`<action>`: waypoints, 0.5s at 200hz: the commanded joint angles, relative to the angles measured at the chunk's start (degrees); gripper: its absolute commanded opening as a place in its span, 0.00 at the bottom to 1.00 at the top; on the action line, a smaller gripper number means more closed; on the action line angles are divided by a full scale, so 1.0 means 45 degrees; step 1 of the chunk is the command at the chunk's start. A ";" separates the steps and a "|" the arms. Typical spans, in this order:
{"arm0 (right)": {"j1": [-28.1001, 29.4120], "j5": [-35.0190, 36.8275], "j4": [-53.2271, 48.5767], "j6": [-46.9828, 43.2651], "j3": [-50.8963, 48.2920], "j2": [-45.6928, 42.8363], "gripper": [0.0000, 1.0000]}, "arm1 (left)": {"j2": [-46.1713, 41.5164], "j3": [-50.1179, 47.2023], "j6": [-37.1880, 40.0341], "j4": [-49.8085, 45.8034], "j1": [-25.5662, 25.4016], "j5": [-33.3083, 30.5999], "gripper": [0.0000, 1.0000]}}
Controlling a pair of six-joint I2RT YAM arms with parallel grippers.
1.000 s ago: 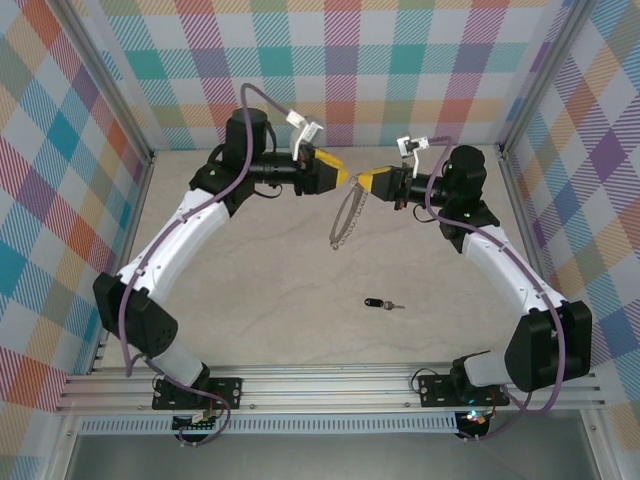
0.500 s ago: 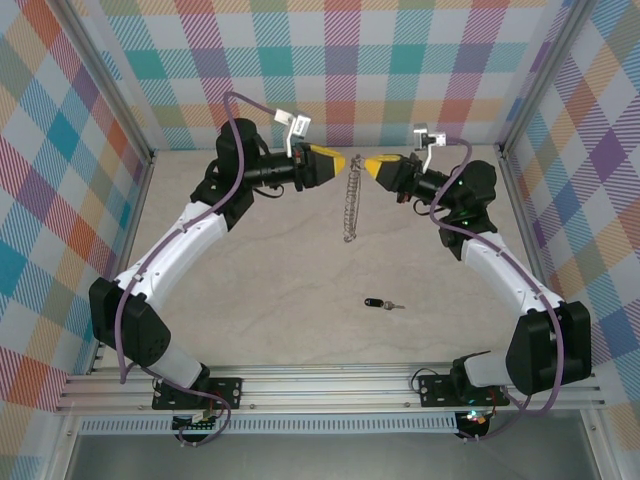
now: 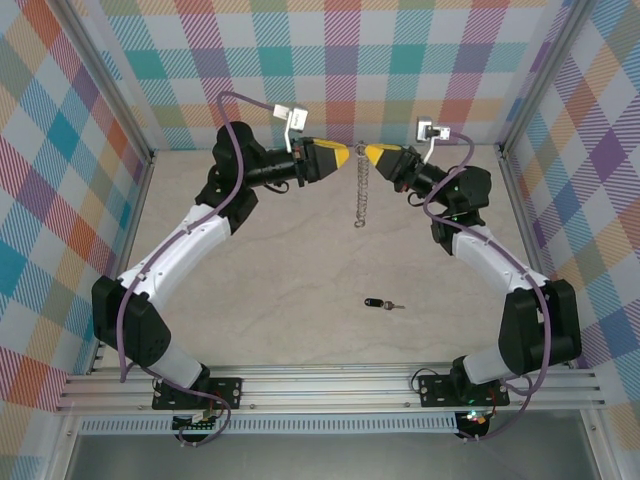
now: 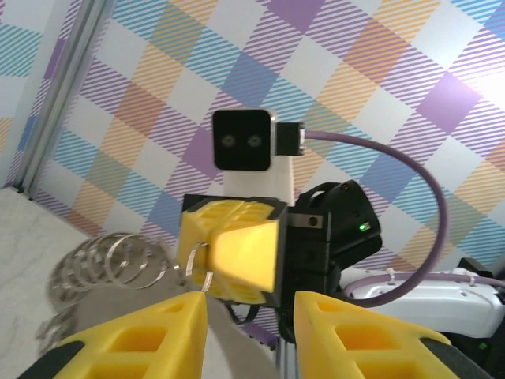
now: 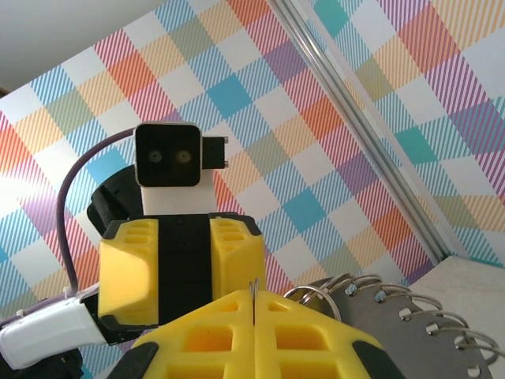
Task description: Put the keys on the keyring
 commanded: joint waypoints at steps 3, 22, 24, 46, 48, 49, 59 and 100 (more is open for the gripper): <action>0.0133 0.0385 0.1571 0.0603 0.0222 0.0025 0.00 | 0.0182 -0.0096 -0.0378 0.0852 -0.0202 0.0235 0.34; 0.0199 0.0413 0.1654 0.0672 0.0259 0.0086 0.00 | 0.0304 -0.0079 -0.0429 0.0892 -0.0227 0.0165 0.34; 0.0201 0.0409 0.1654 0.0669 0.0261 0.0086 0.00 | 0.0331 -0.0072 -0.0429 0.0891 -0.0241 0.0138 0.34; 0.0215 0.0371 0.1654 0.0667 0.0242 0.0066 0.00 | 0.0444 -0.0023 -0.0458 0.0917 -0.0244 0.0027 0.33; 0.0210 0.0369 0.1654 0.0667 0.0237 0.0071 0.00 | 0.0444 -0.0014 -0.0451 0.0911 -0.0246 0.0011 0.33; 0.0215 0.0362 0.1654 0.0667 0.0230 0.0069 0.00 | 0.0444 -0.0013 -0.0450 0.0920 -0.0246 0.0002 0.34; 0.0233 0.0371 0.1654 0.0667 0.0204 0.0052 0.00 | 0.0501 0.0038 -0.0462 0.0928 -0.0246 -0.0029 0.33; 0.0240 0.0316 0.1676 0.0704 0.0164 0.0047 0.00 | 0.0757 0.0303 -0.0535 0.0977 -0.0358 0.0085 0.33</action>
